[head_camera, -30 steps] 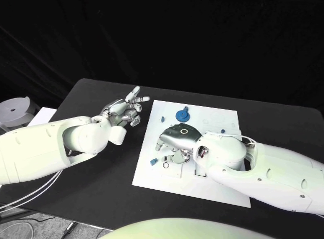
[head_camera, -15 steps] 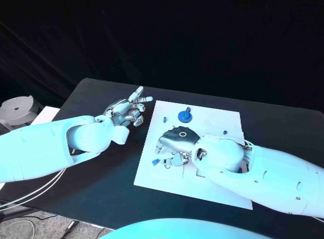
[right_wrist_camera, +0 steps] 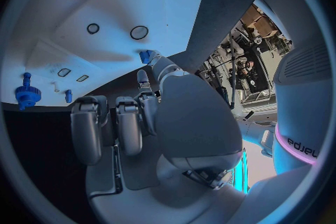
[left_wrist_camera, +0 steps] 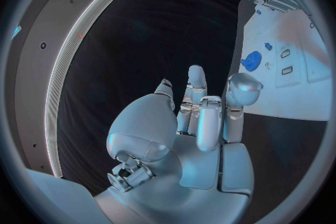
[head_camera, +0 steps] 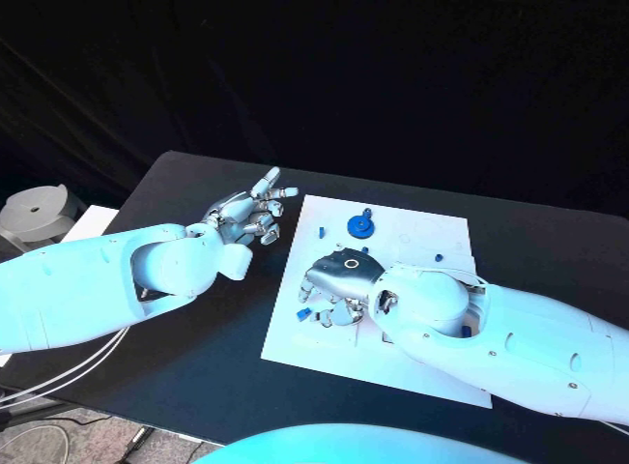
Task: Assemble the parts on the task board
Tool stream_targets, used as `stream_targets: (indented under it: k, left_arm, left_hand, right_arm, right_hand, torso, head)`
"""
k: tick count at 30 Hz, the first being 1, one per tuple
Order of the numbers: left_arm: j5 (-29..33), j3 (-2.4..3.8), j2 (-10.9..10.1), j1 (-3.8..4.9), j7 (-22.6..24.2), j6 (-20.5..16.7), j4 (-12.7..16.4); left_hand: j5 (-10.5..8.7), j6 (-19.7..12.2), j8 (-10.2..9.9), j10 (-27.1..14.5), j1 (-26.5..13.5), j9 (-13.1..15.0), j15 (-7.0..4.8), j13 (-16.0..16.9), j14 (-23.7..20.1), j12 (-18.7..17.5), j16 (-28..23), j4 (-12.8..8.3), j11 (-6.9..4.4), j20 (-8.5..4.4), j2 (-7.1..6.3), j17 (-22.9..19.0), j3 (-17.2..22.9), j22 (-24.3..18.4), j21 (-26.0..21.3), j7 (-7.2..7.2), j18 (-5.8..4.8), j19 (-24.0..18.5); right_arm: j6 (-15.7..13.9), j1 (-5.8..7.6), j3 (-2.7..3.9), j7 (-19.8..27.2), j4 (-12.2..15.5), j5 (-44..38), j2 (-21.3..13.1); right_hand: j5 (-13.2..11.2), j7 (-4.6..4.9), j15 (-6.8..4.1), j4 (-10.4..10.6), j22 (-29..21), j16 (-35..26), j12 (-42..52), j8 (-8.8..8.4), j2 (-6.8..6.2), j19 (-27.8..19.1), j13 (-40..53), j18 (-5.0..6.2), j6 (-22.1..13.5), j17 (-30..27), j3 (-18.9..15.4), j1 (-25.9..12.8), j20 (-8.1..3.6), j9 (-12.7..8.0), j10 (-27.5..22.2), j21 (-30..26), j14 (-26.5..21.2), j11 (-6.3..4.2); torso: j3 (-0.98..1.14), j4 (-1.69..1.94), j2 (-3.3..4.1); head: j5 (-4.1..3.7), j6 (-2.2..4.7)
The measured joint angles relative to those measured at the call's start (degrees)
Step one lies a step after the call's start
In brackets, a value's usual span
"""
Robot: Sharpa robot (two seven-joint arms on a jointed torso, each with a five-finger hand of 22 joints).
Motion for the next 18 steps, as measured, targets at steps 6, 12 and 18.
stream_targets:
  k: [6, 12, 18]
  left_arm:
    - [0.01, 0.0, 0.16, 0.05, 0.0, -0.03, -0.02]
    - [0.01, 0.0, 0.29, 0.08, -0.01, -0.05, -0.03]
    - [0.01, 0.0, 0.39, 0.11, -0.01, -0.06, -0.04]
  left_hand:
    - [0.0, 0.0, 0.0, 0.0, 0.24, 0.0, 0.0, -0.04, 0.0, 0.0, 0.0, 0.0, 0.0, 0.0, 0.24, 0.0, 0.0, 0.0, 0.0, 0.0, 0.0, 0.0]
    - [0.0, 0.0, 0.0, 0.0, 0.3, 0.0, 0.0, -0.05, 0.0, 0.0, 0.0, 0.0, 0.0, 0.0, 0.29, 0.0, 0.0, 0.0, 0.0, 0.0, 0.0, 0.0]
    - [0.0, 0.0, 0.0, 0.0, 0.3, 0.0, 0.0, -0.05, 0.0, 0.0, 0.0, 0.0, 0.0, 0.0, 0.29, 0.0, 0.0, 0.01, 0.0, 0.0, 0.0, 0.0]
  right_arm:
    - [0.11, -0.03, -0.09, 0.14, -0.52, 0.15, 0.58]
    - [0.16, -0.11, -0.17, 0.27, -1.13, 0.22, 1.18]
    - [0.21, -0.51, -0.33, 0.4, -1.82, 0.27, 1.78]
  right_hand:
    - [0.0, 0.0, 0.0, -0.16, -0.01, 0.0, 0.0, 0.0, 0.0, 0.0, 0.0, 0.0, 0.0, 0.0, 0.17, 0.0, 0.0, 0.05, 0.0, 0.0, 0.0, 0.0]
    - [0.0, 0.0, 0.0, -0.01, -0.01, 0.0, 0.24, 0.0, 0.23, 0.0, 0.0, 0.0, 0.0, 0.0, 0.32, 0.23, 0.0, 0.05, 0.0, 0.0, 0.0, 0.0]
    - [0.0, 0.0, 0.0, 0.15, -0.01, 0.0, 0.25, 0.0, 0.55, 0.0, 0.0, 0.0, 0.0, 0.02, 0.48, -0.09, 0.0, 0.1, 0.0, 0.0, 0.0, 0.0]
  torso:
    - [0.0, 0.15, -0.02]
    - [0.0, 0.32, -0.02]
    - [0.0, 0.47, -0.02]
  head:
    - [-0.07, 0.01]
    - [-0.22, -0.07]
    - [-0.3, -0.16]
